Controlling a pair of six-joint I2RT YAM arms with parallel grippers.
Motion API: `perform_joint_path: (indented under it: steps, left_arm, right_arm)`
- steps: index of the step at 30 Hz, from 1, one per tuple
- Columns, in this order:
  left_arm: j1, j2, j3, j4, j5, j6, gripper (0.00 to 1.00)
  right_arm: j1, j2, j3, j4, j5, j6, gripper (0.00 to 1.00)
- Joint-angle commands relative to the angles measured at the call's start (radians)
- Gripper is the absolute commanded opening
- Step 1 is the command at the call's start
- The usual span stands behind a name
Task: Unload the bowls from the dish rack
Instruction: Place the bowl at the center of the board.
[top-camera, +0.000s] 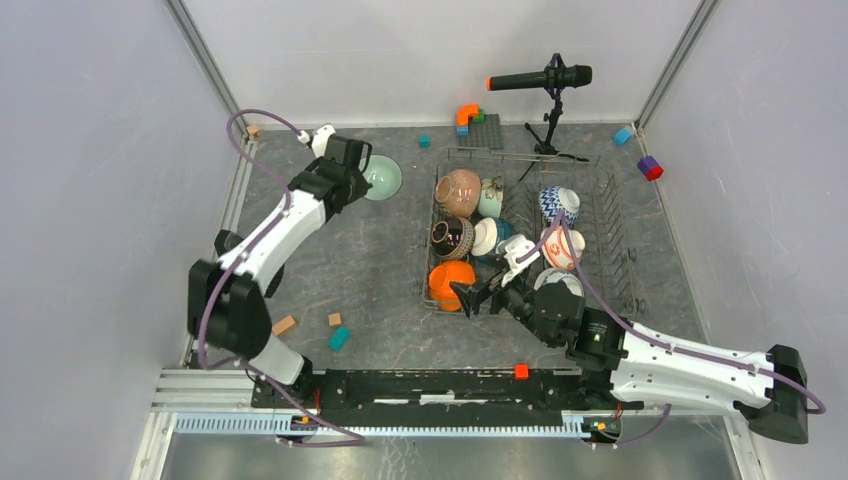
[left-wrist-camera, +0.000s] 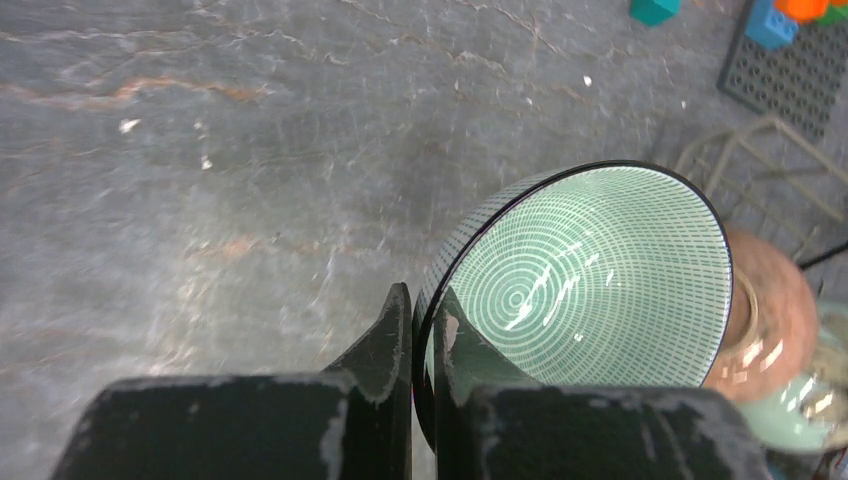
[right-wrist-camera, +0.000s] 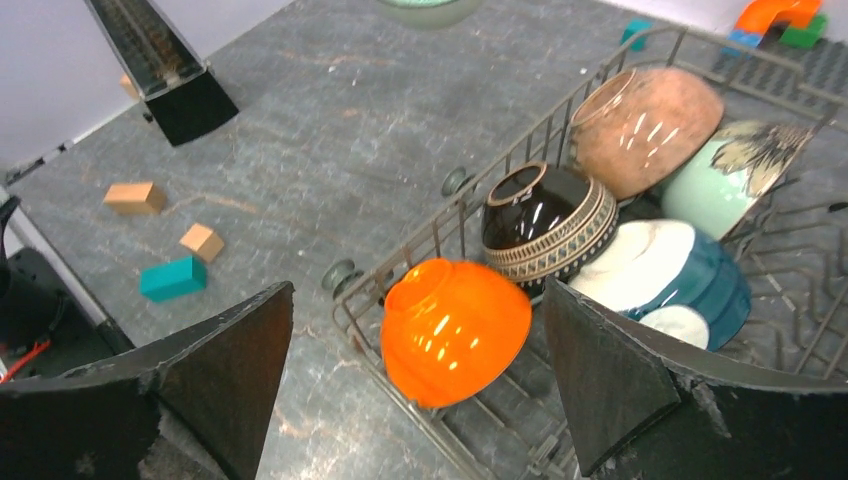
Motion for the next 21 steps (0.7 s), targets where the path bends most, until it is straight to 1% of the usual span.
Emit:
perform_joint_path:
  steps: [1,3,5,10,13,16,18,21]
  left_arm:
    - [0.097,0.143,0.116,0.213,0.179,-0.143,0.02]
    - [0.118,0.22,0.172,0.219,0.234,-0.161,0.02]
    - [0.129,0.288,0.234,0.206,0.261,-0.166,0.02]
    - [0.149,0.39,0.306,0.217,0.247,-0.203,0.02]
    - [0.161,0.466,0.355,0.193,0.256,-0.233,0.02]
    - [0.164,0.521,0.379,0.208,0.258,-0.249,0.02]
    - [0.164,0.544,0.385,0.224,0.252,-0.245,0.02]
    - [0.165,0.581,0.402,0.236,0.235,-0.231,0.02]
  right_arm:
    - [-0.004,-0.056,-0.076,0.061,-0.07,0.041,0.98]
    - [-0.003,-0.084,-0.105,0.068,-0.077,0.035,0.98]
    - [-0.003,-0.11,-0.127,0.068,-0.084,0.021,0.98]
    - [-0.004,-0.172,-0.193,0.071,-0.051,0.039,0.98]
    - [-0.004,-0.208,-0.227,0.055,-0.003,0.071,0.98]
    - [-0.004,-0.238,-0.243,0.02,0.057,0.105,0.98]
    - [-0.004,-0.261,-0.266,0.017,0.067,0.101,0.98]
    - [-0.003,-0.301,-0.311,0.061,0.037,0.085,0.98]
